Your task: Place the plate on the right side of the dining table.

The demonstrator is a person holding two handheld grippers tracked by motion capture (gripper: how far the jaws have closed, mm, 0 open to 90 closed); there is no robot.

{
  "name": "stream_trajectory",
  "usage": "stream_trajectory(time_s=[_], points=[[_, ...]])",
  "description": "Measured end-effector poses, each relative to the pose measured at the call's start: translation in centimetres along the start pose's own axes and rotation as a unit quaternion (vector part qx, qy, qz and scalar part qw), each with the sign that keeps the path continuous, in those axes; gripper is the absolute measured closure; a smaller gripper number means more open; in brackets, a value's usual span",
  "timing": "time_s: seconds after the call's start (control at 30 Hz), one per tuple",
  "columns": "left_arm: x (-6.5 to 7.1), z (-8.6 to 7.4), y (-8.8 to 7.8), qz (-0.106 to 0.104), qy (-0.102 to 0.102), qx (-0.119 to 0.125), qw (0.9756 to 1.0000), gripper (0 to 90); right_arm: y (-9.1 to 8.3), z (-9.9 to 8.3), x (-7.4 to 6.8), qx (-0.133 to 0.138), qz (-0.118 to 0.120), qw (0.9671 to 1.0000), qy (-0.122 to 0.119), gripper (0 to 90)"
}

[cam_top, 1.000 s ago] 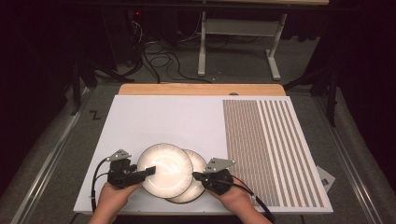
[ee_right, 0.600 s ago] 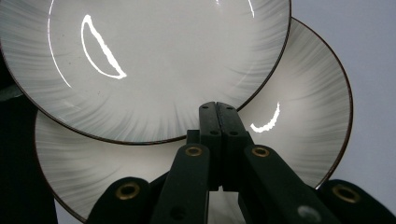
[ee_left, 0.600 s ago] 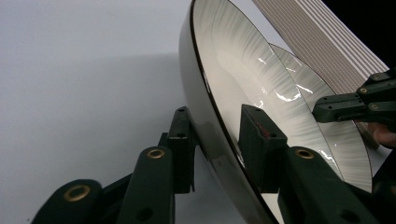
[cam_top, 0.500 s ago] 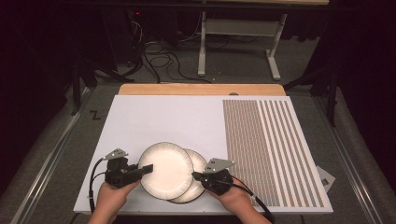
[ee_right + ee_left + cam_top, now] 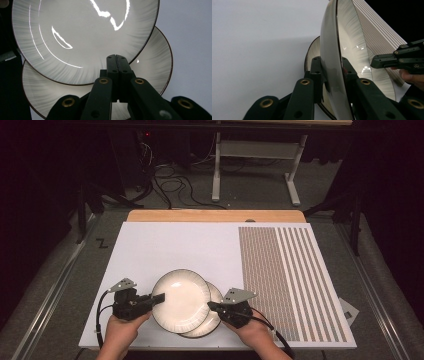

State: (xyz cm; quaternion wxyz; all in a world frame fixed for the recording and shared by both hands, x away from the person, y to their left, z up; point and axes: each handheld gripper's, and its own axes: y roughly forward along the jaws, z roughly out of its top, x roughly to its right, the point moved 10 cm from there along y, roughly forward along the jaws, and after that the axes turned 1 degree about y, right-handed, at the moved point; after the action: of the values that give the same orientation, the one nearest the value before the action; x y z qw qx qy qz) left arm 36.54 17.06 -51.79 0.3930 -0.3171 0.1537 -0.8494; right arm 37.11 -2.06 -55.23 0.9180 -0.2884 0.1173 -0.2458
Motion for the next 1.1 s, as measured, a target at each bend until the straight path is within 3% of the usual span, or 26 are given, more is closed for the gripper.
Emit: stream_trajectory(time_s=[0.37, 0.63, 0.77, 1.07, 1.1], points=[[0.7, 0.4, -0.3, -0.003, 0.02, 0.024, 0.9995, 80.4, -1.6, 1.1, 0.1, 0.036, 0.008, 0.9992, 0.017, 90.0], [1.0, 0.5, -0.3, 0.003, 0.035, 0.03, 0.999, 80.6, -3.5, 1.9, 1.6, 0.069, -0.014, 0.9972, 0.027, 90.0], [1.2, 0.5, -0.3, 0.004, 0.043, 0.033, 0.9985, 80.6, -4.8, 2.2, 2.4, 0.081, -0.025, 0.9959, 0.031, 77.7], [1.6, 0.6, -0.3, 0.006, 0.06, 0.038, 0.9975, 80.6, -7.4, 2.6, 4.1, 0.117, -0.05, 0.9914, 0.03, 31.0], [1.6, 0.6, -0.3, 0.006, 0.06, 0.038, 0.9975, 80.6, -7.4, 2.6, 4.1, 0.117, -0.05, 0.9914, 0.03, 31.0]])
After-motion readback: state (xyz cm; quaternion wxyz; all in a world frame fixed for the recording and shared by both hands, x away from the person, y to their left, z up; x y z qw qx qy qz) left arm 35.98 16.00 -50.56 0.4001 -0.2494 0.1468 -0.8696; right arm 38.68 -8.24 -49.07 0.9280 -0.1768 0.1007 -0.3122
